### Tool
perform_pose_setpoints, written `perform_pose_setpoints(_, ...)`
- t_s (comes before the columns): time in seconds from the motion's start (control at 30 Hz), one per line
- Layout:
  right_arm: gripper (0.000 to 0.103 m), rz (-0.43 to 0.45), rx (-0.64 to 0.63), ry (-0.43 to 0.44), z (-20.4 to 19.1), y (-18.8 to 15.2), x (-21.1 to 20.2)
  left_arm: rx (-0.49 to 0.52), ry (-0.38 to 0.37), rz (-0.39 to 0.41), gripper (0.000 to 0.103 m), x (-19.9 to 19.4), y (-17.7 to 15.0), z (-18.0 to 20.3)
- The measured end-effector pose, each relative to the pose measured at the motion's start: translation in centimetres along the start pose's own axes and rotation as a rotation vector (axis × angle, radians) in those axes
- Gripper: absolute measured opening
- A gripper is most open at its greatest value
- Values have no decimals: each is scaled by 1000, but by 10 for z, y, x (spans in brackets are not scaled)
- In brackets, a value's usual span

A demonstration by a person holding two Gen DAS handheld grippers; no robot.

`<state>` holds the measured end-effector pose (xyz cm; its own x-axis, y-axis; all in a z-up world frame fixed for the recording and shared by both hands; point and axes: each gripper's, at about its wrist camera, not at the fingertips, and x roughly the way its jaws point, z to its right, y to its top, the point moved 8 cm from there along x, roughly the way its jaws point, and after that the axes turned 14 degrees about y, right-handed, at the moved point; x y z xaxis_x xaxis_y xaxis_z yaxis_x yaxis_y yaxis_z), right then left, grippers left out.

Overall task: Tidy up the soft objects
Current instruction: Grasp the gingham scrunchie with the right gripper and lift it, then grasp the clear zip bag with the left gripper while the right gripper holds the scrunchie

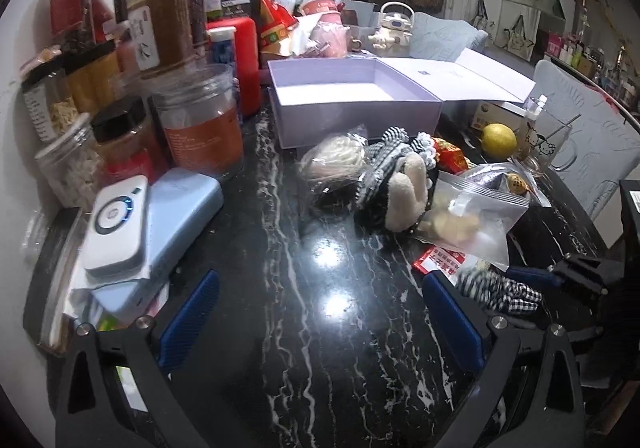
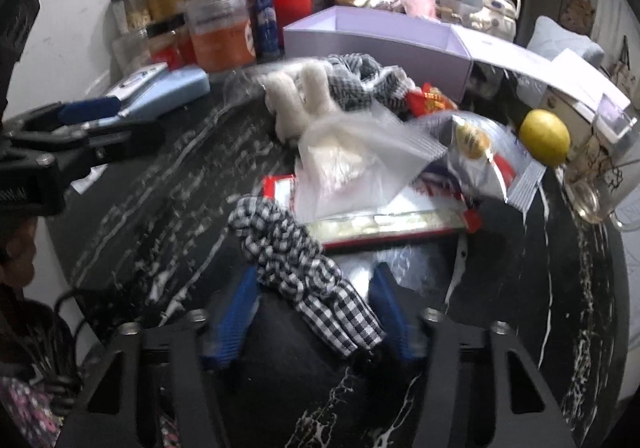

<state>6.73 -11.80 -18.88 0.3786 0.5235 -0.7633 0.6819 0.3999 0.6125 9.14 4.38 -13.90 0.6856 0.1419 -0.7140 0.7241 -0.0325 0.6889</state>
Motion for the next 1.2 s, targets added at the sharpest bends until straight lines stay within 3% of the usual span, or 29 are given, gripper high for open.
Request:
perform_pose_setpoints(0.1, 29, 6, -2, 26, -4, -3, -3, -6, -42, -21, 103, 6, -1, 5)
perform_pose_setpoints(0.2, 24, 17, 16, 54, -5, -7, -9, -7, -74, -33, 103, 11, 0, 12)
perform_pose_setpoints(0.37, 24, 41, 87, 82, 7, -19, -26, 39, -141, -28, 103, 15, 7, 39)
perform_pose_setpoints(0.63, 24, 83, 245, -37, 58, -37, -59, 145, -265, -14, 103, 11, 20, 100)
perform_pose_setpoints(0.8, 24, 92, 285, -69, 84, -41, -66, 205, -256, -19, 103, 25, 27, 125)
perform_pose_setpoints(1.0, 24, 126, 331, -64, 102, -39, -74, 242, -297, -41, 103, 40, 31, 137)
perform_pose_setpoints(1.2, 24, 150, 347, -59, 112, -36, -77, 343, -270, -55, 103, 56, 25, 155)
